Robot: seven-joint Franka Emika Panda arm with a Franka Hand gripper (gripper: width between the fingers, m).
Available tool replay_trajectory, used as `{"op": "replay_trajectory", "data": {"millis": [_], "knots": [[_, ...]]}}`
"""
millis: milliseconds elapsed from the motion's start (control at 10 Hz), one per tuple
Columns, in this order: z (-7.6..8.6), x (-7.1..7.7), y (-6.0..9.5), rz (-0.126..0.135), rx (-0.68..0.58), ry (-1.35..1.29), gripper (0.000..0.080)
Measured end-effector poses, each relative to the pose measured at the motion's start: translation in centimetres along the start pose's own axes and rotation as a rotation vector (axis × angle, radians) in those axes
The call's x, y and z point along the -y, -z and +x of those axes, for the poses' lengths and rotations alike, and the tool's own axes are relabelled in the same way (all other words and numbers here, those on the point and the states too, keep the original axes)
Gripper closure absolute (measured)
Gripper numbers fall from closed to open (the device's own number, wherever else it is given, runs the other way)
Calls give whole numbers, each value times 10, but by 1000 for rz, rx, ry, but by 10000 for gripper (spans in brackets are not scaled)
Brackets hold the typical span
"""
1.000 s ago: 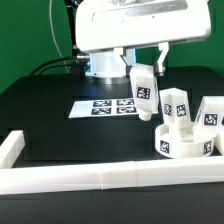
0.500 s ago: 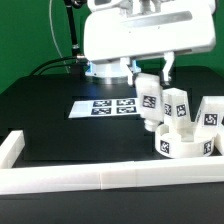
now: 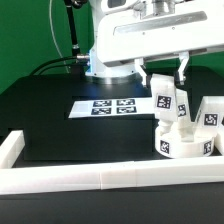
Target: Assemble stool
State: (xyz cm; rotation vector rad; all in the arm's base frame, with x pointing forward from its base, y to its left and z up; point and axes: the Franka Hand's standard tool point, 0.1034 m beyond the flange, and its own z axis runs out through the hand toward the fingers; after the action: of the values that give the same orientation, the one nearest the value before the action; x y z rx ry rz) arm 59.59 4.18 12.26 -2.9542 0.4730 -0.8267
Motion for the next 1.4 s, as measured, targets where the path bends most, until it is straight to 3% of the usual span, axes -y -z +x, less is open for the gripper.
{"op": "replay_trajectory", "data": {"millis": [100,300,500,800,1000,1400], "knots": [[3,-12,4,-4,-72,-8,475],[-8,-6,1,19,-73,-24,475],[-9,-14,-2,27,-52,-42,475],[-11,-11,-4,33,-57,-42,475],[-20,2,-5,49,-36,-41,475],[-25,6,-6,51,-28,-37,475]]}}
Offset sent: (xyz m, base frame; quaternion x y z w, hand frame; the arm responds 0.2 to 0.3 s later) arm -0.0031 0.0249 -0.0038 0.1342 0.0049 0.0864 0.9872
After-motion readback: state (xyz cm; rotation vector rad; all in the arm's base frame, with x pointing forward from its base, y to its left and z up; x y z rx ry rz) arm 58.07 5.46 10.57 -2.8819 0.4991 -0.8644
